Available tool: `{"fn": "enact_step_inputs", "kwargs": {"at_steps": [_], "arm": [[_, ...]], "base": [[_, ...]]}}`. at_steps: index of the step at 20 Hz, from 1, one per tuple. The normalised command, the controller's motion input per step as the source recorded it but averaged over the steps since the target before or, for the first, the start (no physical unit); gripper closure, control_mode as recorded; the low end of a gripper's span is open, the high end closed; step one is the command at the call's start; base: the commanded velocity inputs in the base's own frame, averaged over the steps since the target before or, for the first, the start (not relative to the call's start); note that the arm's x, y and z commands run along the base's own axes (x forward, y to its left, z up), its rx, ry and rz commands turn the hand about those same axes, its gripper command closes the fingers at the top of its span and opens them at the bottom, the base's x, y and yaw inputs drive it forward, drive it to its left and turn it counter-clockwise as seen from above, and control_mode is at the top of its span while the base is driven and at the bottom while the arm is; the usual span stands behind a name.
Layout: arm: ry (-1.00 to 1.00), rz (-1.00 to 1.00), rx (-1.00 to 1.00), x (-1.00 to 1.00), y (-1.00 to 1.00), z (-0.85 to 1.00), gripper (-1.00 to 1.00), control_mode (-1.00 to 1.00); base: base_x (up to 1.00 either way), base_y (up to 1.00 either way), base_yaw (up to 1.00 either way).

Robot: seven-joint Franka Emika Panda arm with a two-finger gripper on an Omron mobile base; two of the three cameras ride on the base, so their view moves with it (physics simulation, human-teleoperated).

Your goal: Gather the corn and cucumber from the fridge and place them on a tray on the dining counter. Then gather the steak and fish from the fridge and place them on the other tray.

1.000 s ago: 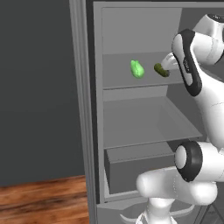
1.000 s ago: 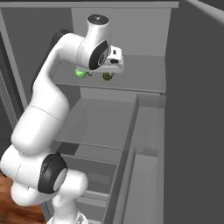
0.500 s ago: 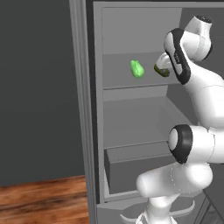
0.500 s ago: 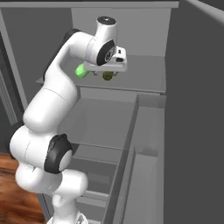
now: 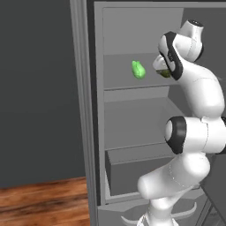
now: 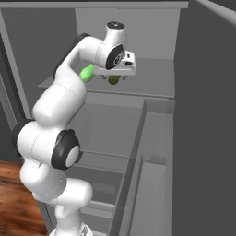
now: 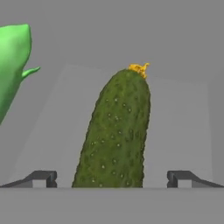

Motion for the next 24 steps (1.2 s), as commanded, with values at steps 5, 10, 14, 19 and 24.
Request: {"fn": "enact_step_inputs", "kwargs": {"at_steps": [5, 10, 14, 19, 24], "arm": [[0.02, 0.00, 0.00, 0.20, -0.01, -0.16, 1.00, -1.00], [0.03, 0.00, 0.00, 0.02, 0.04, -0.27, 1.00, -1.00], [0.07, 0.00, 0.00, -0.05, 0.11, -0.18, 1.00, -1.00], [-0.04, 0.00, 0.01, -0.61, 0.09, -0.07, 1.00, -1.00], [-0.08, 0.00, 0.00, -0.80, 0.19, 0.00, 1.00, -1.00]], "base": [[0.00, 0.00, 0.00], [0.00, 0.00, 0.00], [0.00, 0.00, 0.00], [0.00, 0.00, 0.00], [0.00, 0.00, 0.00]]}}
